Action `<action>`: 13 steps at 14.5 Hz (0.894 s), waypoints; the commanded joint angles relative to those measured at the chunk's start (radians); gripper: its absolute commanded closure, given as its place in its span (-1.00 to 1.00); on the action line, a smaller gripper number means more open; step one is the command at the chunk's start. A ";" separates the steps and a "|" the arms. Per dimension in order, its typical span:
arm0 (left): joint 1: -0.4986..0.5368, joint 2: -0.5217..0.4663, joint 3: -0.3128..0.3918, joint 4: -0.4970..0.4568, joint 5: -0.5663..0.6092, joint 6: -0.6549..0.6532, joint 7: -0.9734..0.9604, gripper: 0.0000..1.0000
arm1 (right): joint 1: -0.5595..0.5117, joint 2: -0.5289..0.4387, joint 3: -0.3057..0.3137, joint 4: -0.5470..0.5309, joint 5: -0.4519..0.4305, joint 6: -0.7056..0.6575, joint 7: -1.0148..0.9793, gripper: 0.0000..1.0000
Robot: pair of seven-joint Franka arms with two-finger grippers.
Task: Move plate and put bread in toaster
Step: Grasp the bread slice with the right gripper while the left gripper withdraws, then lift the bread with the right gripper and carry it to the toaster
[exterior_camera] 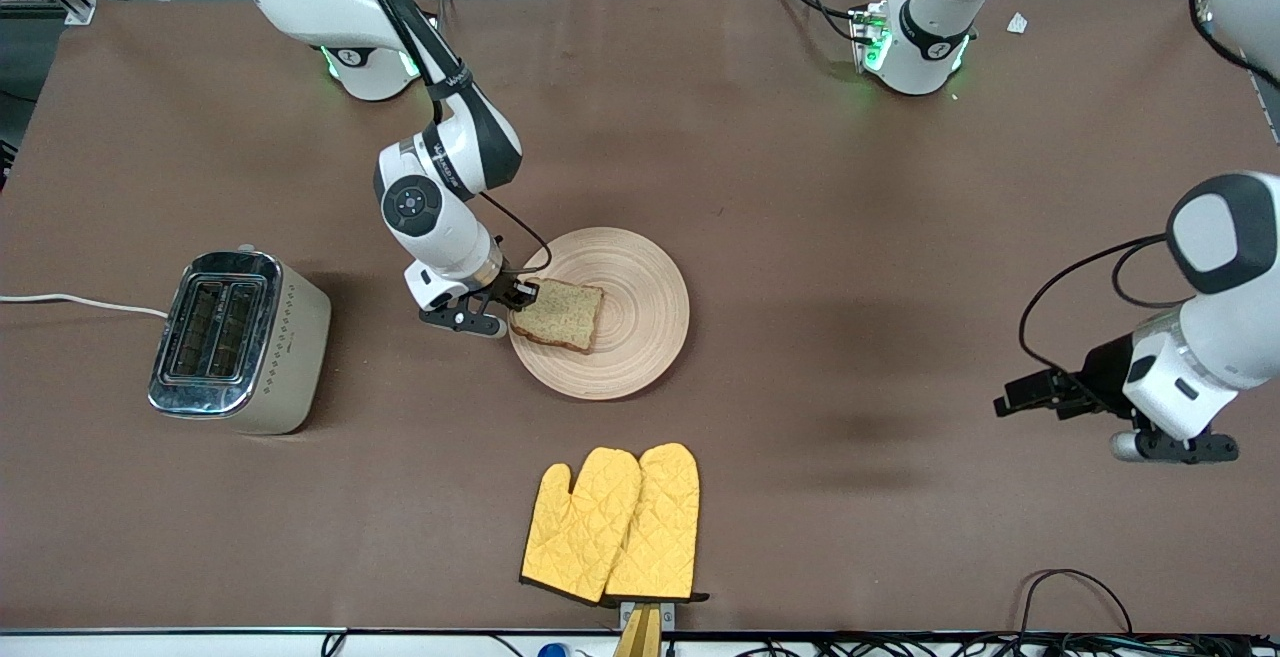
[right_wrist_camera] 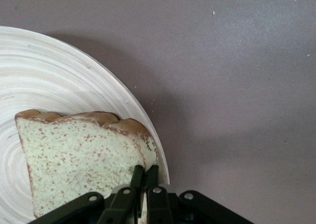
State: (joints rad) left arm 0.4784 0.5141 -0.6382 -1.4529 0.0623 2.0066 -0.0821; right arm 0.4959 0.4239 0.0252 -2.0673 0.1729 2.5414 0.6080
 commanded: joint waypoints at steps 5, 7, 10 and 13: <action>-0.024 -0.221 0.012 0.000 0.042 -0.276 -0.013 -1.00 | 0.007 -0.020 -0.010 0.094 -0.007 -0.123 0.016 0.99; -0.130 -0.291 0.131 -0.004 0.044 -0.356 -0.013 -1.00 | 0.003 -0.028 -0.016 0.203 -0.019 -0.272 0.019 0.99; -0.309 -0.379 0.334 -0.007 0.036 -0.430 -0.001 -1.00 | 0.004 -0.027 -0.045 0.376 -0.230 -0.536 0.035 0.99; -0.400 -0.440 0.432 -0.015 0.033 -0.459 0.002 -1.00 | -0.008 -0.027 -0.047 0.476 -0.415 -0.723 0.030 0.99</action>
State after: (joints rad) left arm 0.1339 0.1246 -0.2706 -1.4409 0.0864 1.5736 -0.0823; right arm 0.4937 0.3912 -0.0203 -1.6489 -0.1435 1.9083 0.6230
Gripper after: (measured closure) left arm 0.000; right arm 0.960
